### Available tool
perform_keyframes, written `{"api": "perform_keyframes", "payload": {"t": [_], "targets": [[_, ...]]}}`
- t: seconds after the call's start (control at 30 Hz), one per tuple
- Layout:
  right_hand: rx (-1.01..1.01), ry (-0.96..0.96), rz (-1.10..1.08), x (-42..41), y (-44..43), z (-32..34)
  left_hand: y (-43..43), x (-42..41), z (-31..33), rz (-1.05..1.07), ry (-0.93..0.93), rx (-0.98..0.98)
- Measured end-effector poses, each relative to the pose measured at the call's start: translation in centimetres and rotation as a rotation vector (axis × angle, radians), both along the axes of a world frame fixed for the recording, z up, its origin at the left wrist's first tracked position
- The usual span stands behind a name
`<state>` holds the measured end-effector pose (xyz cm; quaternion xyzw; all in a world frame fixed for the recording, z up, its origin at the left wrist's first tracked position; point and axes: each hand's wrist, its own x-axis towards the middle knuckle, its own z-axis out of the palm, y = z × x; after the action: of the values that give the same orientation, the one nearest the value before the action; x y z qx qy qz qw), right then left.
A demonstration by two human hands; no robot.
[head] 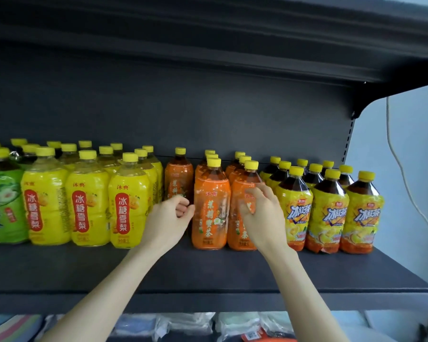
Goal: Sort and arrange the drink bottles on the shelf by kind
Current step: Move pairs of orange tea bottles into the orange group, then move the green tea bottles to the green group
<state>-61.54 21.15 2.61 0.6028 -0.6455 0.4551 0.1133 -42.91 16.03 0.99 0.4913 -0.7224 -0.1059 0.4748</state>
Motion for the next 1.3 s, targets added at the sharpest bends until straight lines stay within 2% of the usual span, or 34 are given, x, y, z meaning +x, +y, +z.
{"api": "perform_keyframes", "payload": {"t": [0.3,0.5,0.67,0.87,1.1,1.3], "targets": [[-0.220,0.046,0.191,14.0,2.5,3.4,6.1,15.6,5.0,-0.019,-0.142,-0.210],[-0.230,-0.061,0.296,30.1,3.5,0.4,9.3,31.7,3.1,0.067,-0.185,-0.230],[-0.166,-0.061,0.379,42.0,2.8,-1.8,9.7,43.7,0.6,0.159,-0.162,-0.246],[-0.134,-0.041,0.420,51.5,-0.5,-0.5,6.8,52.7,2.1,0.183,-0.228,-0.252],[-0.180,-0.032,0.447,60.6,-7.1,0.4,0.1,61.7,2.2,0.190,-0.197,-0.283],[-0.125,-0.004,0.501,69.2,-13.4,0.2,-5.0,69.4,0.5,0.245,-0.150,-0.225]]}}
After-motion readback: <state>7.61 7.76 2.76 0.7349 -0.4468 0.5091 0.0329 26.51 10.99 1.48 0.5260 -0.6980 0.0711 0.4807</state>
